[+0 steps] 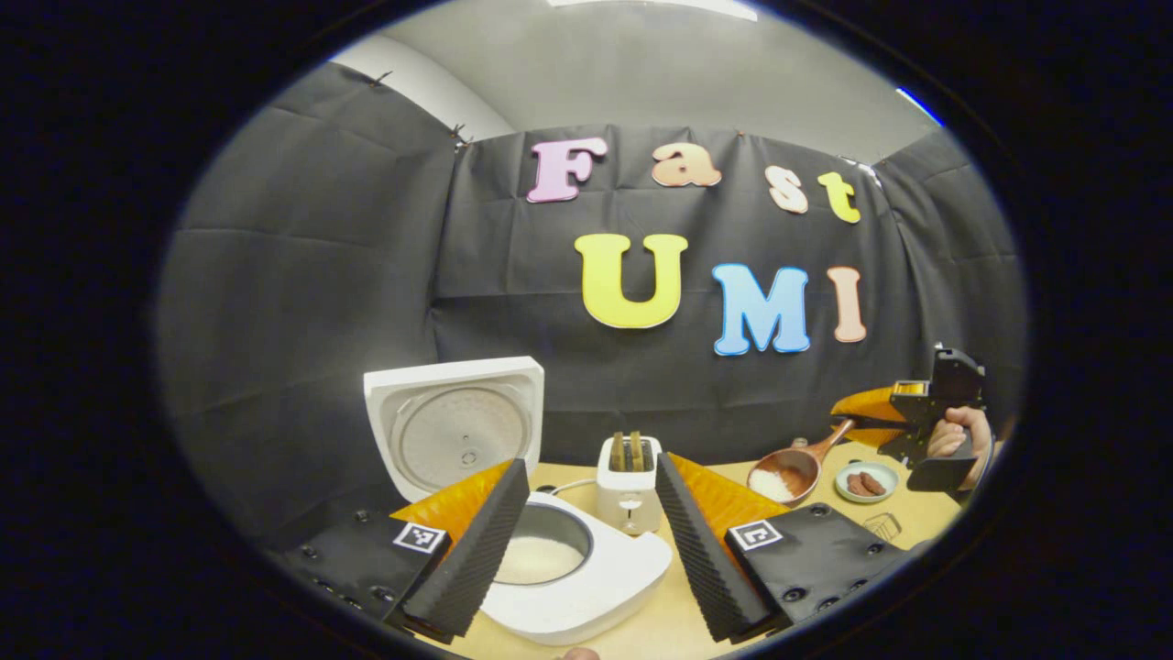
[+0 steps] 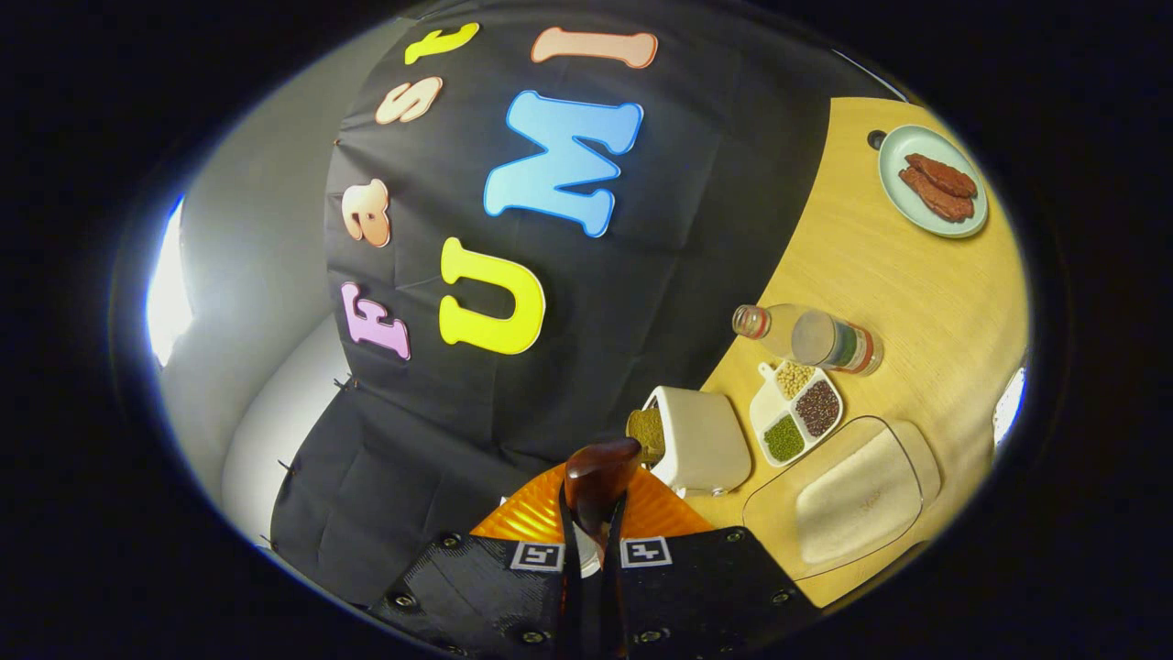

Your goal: Close the left gripper, press the button to open the rice cooker; take a wooden spoon from the chopstick holder with the right hand, scoop a spoonful of rice and pour it into the rice cooker, then put the wooden spoon back into the chopstick holder.

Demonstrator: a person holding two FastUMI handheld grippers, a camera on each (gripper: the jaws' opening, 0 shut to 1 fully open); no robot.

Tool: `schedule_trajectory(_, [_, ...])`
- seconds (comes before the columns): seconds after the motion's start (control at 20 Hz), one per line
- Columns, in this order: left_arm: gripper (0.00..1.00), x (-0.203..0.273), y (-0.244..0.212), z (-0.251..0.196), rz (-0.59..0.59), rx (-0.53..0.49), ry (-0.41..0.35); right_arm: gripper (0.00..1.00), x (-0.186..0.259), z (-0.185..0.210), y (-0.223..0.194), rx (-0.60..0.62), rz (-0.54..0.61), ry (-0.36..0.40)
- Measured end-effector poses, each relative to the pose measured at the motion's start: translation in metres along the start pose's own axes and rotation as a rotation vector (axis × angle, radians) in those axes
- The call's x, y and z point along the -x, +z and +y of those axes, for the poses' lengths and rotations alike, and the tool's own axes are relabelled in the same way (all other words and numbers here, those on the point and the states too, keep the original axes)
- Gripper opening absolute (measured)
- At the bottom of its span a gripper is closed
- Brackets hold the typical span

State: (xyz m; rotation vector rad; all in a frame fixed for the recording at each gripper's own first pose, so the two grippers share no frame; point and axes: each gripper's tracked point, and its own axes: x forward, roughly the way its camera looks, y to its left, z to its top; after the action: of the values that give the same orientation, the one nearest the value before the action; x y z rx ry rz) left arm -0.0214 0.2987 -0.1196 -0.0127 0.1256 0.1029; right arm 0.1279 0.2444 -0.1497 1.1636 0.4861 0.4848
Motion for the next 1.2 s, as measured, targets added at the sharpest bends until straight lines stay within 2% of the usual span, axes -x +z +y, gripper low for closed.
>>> schedule_trajectory(0.5, [0.96,0.007,-0.026,0.066,0.024,0.011,0.044,0.08,-0.041,0.045,-0.047,0.049,0.091,0.054])
schedule_trajectory(0.95, [0.96,0.01,-0.038,0.088,0.037,-0.036,0.077,0.08,-0.1,0.077,-0.092,0.104,0.166,0.083])
schedule_trajectory(1.2, [0.96,0.014,-0.048,0.103,0.046,-0.044,0.105,0.08,-0.141,0.084,-0.135,0.233,0.238,0.068])
